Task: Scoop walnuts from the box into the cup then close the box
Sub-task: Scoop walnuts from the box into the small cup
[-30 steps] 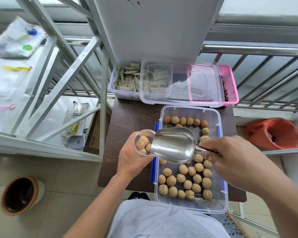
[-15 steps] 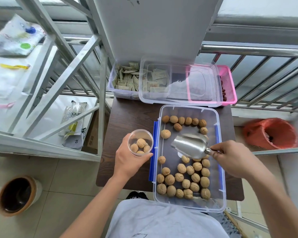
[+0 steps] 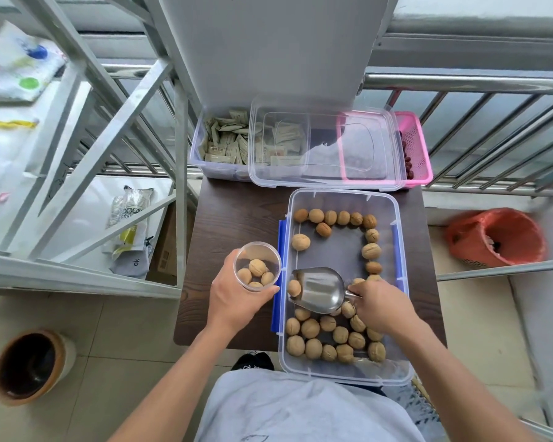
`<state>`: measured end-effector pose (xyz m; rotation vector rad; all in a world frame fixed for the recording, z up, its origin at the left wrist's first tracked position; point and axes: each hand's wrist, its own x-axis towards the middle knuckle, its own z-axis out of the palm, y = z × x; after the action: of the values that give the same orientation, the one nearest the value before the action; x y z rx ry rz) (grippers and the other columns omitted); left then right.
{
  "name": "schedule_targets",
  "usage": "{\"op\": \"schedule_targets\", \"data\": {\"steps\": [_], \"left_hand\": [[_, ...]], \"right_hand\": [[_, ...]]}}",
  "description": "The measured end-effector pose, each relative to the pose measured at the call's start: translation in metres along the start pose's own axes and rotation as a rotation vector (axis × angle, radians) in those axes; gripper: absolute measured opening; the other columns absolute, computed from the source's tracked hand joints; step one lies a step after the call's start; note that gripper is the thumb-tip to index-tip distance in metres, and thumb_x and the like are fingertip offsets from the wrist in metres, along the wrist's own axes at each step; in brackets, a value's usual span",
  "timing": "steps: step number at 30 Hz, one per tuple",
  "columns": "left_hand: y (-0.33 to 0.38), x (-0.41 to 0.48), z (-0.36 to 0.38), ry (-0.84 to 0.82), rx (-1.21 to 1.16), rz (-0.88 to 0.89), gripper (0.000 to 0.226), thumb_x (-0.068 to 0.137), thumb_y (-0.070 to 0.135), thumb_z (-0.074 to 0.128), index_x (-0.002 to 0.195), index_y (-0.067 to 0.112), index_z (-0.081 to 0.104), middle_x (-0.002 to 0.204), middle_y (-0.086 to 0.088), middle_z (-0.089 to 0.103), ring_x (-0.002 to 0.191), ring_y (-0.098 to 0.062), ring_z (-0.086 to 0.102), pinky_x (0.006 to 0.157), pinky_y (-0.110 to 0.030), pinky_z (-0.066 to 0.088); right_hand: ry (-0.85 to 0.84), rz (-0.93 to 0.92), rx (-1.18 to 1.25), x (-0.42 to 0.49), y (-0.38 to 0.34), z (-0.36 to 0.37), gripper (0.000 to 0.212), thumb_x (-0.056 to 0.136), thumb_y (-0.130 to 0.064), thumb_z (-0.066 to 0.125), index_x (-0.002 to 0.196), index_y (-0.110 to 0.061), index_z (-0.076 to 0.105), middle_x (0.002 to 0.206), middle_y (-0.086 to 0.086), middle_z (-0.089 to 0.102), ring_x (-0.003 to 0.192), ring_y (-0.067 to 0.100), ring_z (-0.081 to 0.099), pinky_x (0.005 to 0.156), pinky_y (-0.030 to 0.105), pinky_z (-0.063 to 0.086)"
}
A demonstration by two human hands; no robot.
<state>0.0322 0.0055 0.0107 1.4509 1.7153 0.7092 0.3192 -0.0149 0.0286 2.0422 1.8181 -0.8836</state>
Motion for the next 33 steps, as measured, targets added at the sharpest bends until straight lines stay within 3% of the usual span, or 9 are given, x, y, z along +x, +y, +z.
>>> {"op": "schedule_targets", "data": {"steps": [5,8,14,21,24,27,33], "left_hand": [[0.004,0.002,0.001,0.042,-0.027,-0.045,0.081,0.057,0.038,0.099,0.112,0.064,0.046,0.111,0.028,0.064,0.109,0.009,0.061,0.089,-0.012,0.047],[0.006,0.003,0.001,0.036,-0.026,-0.033,0.080,0.058,0.037,0.099,0.115,0.060,0.047,0.112,0.029,0.063,0.108,0.008,0.061,0.089,-0.013,0.048],[0.006,0.007,-0.002,0.039,-0.042,-0.027,0.087,0.057,0.038,0.099,0.127,0.048,0.048,0.116,0.024,0.064,0.113,-0.003,0.063,0.096,-0.025,0.053],[0.003,0.010,-0.010,0.052,-0.055,-0.019,0.083,0.058,0.038,0.099,0.117,0.062,0.046,0.114,0.033,0.059,0.112,0.003,0.061,0.094,-0.019,0.049],[0.002,0.011,-0.013,0.050,-0.059,-0.036,0.085,0.058,0.037,0.100,0.121,0.056,0.047,0.112,0.034,0.057,0.114,-0.001,0.061,0.094,-0.017,0.047],[0.000,0.011,-0.013,0.054,-0.047,-0.045,0.090,0.058,0.036,0.100,0.130,0.046,0.047,0.113,0.031,0.056,0.116,-0.003,0.060,0.091,-0.013,0.044],[0.001,0.011,-0.008,0.050,-0.065,-0.056,0.091,0.058,0.036,0.100,0.130,0.046,0.046,0.112,0.036,0.053,0.118,-0.004,0.058,0.095,-0.019,0.046]], "right_hand": [[0.127,-0.049,-0.104,0.014,0.005,0.011,0.035,0.089,-0.020,0.049,0.116,-0.031,0.068,0.103,0.000,0.069,0.101,0.028,0.062,0.078,0.038,0.050],[0.111,-0.053,-0.087,0.020,0.009,0.014,0.039,0.088,-0.022,0.050,0.124,-0.030,0.064,0.107,-0.001,0.067,0.108,0.027,0.058,0.084,0.041,0.046],[0.076,-0.058,-0.037,0.023,0.015,0.011,0.025,0.087,-0.022,0.051,0.107,-0.024,0.066,0.103,-0.001,0.066,0.106,0.027,0.057,0.079,0.039,0.041],[0.035,-0.085,-0.002,0.020,0.017,0.002,0.026,0.086,-0.021,0.052,0.109,-0.022,0.065,0.104,0.002,0.067,0.104,0.028,0.057,0.079,0.040,0.043],[0.043,-0.092,-0.014,0.019,0.017,0.000,0.030,0.085,-0.021,0.051,0.113,-0.024,0.063,0.107,0.003,0.068,0.104,0.029,0.057,0.080,0.040,0.044],[0.081,-0.106,-0.055,0.014,0.015,-0.002,0.038,0.086,-0.020,0.050,0.121,-0.026,0.062,0.108,0.000,0.067,0.108,0.026,0.056,0.084,0.040,0.045],[0.235,-0.103,-0.030,0.004,0.019,-0.013,0.039,0.092,-0.020,0.051,0.130,-0.028,0.058,0.118,-0.004,0.067,0.106,0.023,0.056,0.086,0.037,0.039]]}}
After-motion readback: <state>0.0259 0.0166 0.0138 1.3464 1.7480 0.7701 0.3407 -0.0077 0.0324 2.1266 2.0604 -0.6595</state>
